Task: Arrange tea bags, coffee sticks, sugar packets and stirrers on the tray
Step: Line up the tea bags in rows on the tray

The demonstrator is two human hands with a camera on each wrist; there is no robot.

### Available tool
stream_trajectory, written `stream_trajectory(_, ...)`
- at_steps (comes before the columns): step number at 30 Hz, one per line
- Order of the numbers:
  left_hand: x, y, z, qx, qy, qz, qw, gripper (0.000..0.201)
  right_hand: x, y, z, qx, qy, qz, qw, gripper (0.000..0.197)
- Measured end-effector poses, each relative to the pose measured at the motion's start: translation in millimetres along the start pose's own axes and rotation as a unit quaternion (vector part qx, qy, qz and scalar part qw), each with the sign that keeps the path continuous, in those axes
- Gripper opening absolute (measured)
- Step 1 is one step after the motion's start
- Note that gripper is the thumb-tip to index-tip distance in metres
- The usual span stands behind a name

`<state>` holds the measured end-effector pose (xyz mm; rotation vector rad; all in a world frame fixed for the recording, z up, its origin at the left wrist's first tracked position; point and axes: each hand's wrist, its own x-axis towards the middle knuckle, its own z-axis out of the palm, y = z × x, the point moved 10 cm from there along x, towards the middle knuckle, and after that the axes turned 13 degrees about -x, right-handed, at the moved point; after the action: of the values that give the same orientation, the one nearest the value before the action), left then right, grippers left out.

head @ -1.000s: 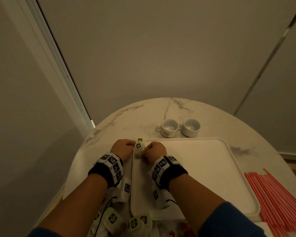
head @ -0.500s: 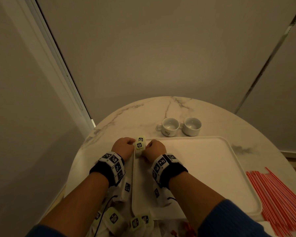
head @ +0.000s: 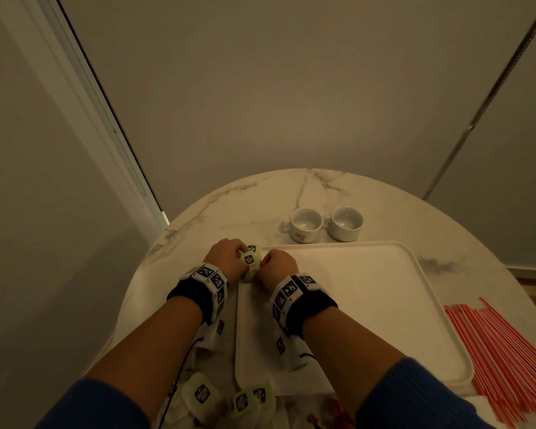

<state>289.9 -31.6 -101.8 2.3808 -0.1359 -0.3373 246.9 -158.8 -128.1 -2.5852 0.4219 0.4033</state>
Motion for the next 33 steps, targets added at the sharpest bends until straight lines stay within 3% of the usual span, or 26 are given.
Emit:
stream_trajectory(10, -2.4, -1.2, 6.8, 0.043, -0.013, 0.022, 0.999, 0.046, -4.5, -1.0, -2.5, 0.003, 0.007, -0.002, 1.000, 0.006)
stream_trajectory(14, -2.0, -0.1, 6.5, 0.043, -0.013, 0.025, 0.999, 0.046, -3.9, -0.9, -2.1, 0.006, 0.005, -0.002, 1.000, 0.020)
stream_trajectory(21, -4.8, 4.3, 1.8, 0.012, -0.008, 0.027, 1.000, 0.044, -3.5, 0.6, 3.0, 0.026, -0.012, 0.014, 0.999, 0.012)
stream_trajectory(23, -5.9, 4.4, -1.0, -0.008, -0.006, 0.022, 1.000, 0.043, -2.8, 2.9, 7.0, 0.038, -0.023, 0.026, 0.999, 0.021)
stream_trajectory(33, -8.2, -1.1, -3.1, -0.042, -0.010, -0.004, 0.999, 0.048, -1.9, 6.3, 10.3, 0.050, -0.033, 0.049, 0.997, 0.023)
